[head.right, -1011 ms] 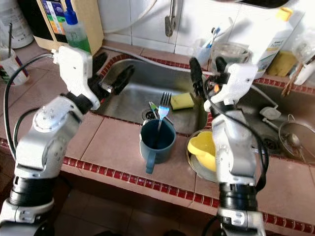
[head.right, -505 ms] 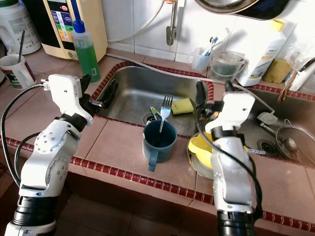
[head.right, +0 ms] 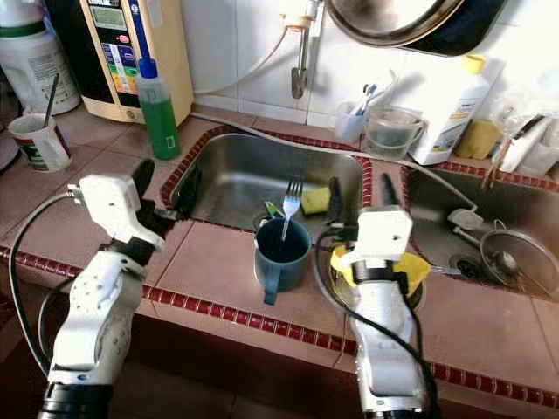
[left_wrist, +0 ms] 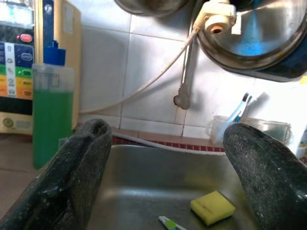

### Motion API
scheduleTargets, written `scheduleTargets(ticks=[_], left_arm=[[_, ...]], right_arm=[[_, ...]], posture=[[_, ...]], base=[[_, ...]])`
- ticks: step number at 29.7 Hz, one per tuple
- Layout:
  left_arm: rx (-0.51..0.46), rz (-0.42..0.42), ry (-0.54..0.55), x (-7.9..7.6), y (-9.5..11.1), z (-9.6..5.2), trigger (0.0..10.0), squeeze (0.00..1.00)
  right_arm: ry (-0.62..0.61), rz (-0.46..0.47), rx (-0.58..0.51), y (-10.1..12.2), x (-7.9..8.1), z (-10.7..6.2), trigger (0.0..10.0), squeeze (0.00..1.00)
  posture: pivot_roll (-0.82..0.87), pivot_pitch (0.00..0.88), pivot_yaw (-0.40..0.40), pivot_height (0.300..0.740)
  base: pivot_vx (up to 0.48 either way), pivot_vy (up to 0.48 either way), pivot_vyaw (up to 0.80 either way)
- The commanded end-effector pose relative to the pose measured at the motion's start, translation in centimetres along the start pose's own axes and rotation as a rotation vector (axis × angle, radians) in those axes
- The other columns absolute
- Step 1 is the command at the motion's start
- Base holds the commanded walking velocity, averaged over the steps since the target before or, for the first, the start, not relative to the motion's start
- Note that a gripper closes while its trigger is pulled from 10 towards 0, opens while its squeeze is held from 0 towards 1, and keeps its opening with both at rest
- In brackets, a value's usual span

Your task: Kitchen organization

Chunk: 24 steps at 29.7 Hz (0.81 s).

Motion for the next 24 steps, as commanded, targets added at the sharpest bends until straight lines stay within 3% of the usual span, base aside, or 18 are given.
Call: scheduleTargets(ticks=[1, 7, 11, 17, 24], left_arm=[[-0.003, 0.01, 0.005, 0.0, -0.1, -0.1, 10.0, 0.0], [-0.02, 0.046, -0.035, -0.3, 0.7, 0.1, 10.0, 0.0], [-0.03, 0.064, -0.082, -0.9, 1.1, 0.1, 10.0, 0.0], [-0.053, 0.08, -0.137, -2.3, 2.0, 0.3, 10.0, 0.0], [-0.068, 0.081, -0.158, -3.1, 2.6, 0.2, 10.0, 0.0]], right_arm=[[-0.002, -0.01, 0.003, -0.2, 0.0, 0.0, 10.0, 0.0], [-0.008, -0.005, -0.012, 0.1, -1.2, 0.6, 10.0, 0.0], [0.038, 0.035, -0.012, 0.4, -1.0, 1.2, 10.0, 0.0], [0.185, 0.18, -0.001, 1.3, 1.3, 1.9, 10.0, 0.0], [0.29, 0.243, 0.022, 1.8, 2.3, 2.1, 10.0, 0.0]], posture=[[-0.18, 0.0, -0.016, 0.732], [-0.18, 0.0, -0.017, 0.732], [-0.18, 0.0, -0.017, 0.732], [-0.17, 0.0, -0.024, 0.732], [-0.17, 0.0, -0.035, 0.732]], base=[[0.0, 0.0, 0.0], [0.0, 0.0, 0.0], [0.0, 0.0, 0.0], [0.0, 0.0, 0.0], [0.0, 0.0, 0.0]])
Point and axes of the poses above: a point about 5 cm out from each wrist's last joint towards the gripper, its own z axis pointing out of the wrist towards the gripper, its own y axis along the axis of the wrist's last joint, x = y × z, the point moved 5 cm from there along z, pointing out of the wrist towards the gripper, and after that the axes turned 2 degrees about -z, right-handed, at the moved point
